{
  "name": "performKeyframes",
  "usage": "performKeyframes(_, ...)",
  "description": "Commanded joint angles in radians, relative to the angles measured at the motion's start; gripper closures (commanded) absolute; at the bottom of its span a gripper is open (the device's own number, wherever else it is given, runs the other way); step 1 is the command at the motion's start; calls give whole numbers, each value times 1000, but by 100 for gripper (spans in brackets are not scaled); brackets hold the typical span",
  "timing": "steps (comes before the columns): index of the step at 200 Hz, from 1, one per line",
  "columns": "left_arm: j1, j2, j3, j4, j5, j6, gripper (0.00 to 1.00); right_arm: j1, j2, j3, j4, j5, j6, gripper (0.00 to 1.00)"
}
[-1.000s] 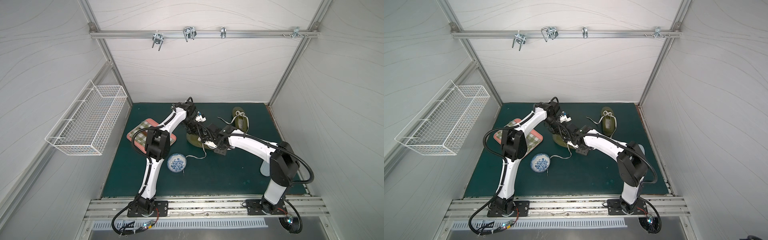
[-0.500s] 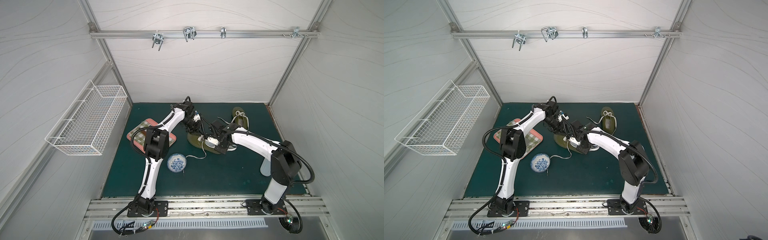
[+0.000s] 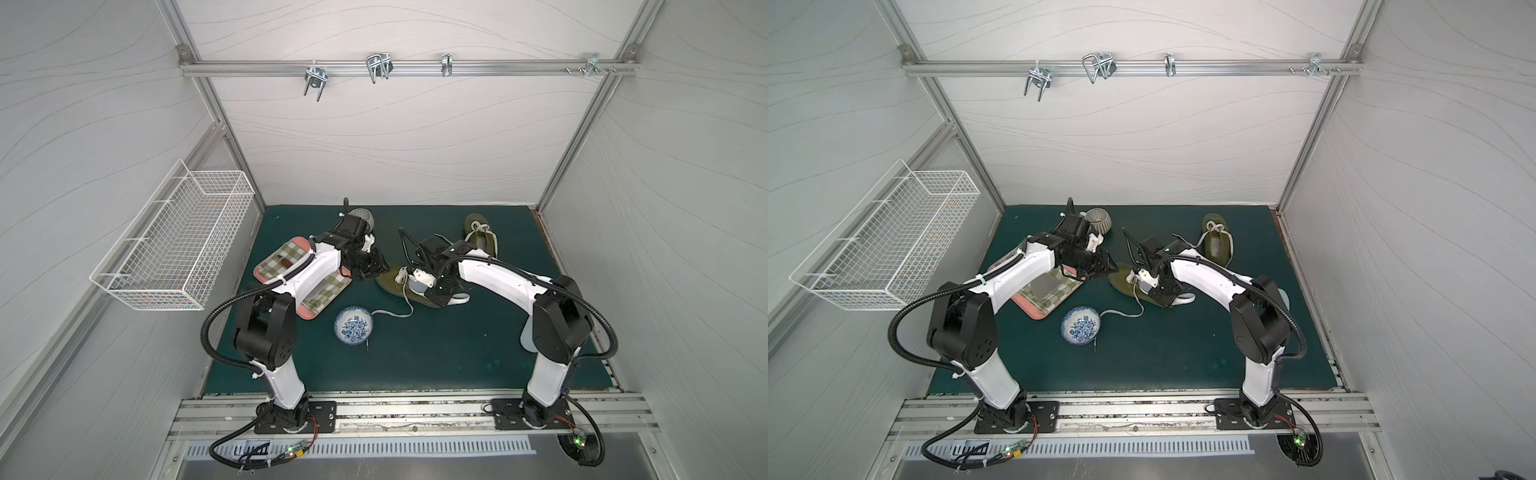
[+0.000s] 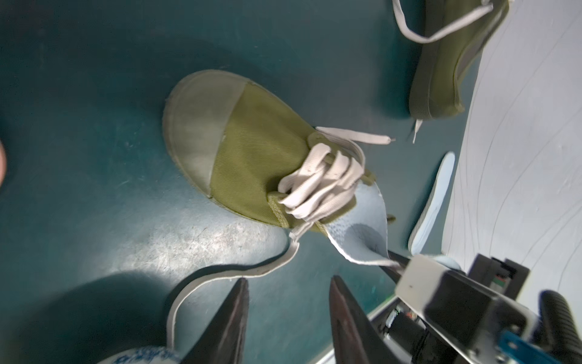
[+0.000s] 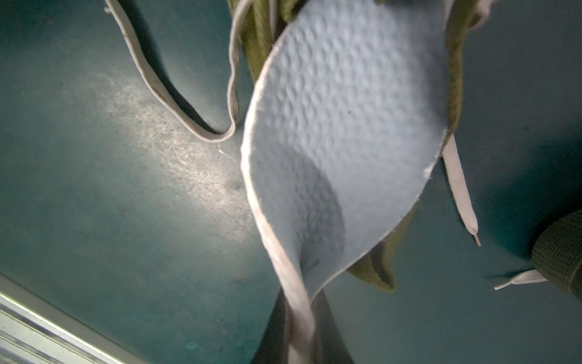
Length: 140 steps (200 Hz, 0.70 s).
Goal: Insert the insole into the shoe
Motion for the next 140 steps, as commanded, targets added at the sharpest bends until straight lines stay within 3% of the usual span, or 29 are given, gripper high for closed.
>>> performKeyframes(1, -38, 0, -43, 233, -14, -161, 56, -10, 26, 35, -38, -42, 22, 100)
performKeyframes(53, -127, 76, -20, 279, -31, -213, 55, -32, 41, 72, -55, -60, 18, 100)
performKeyframes(140, -167, 114, -21, 248, -151, -230, 60, -34, 51, 95, -71, -78, 29, 100)
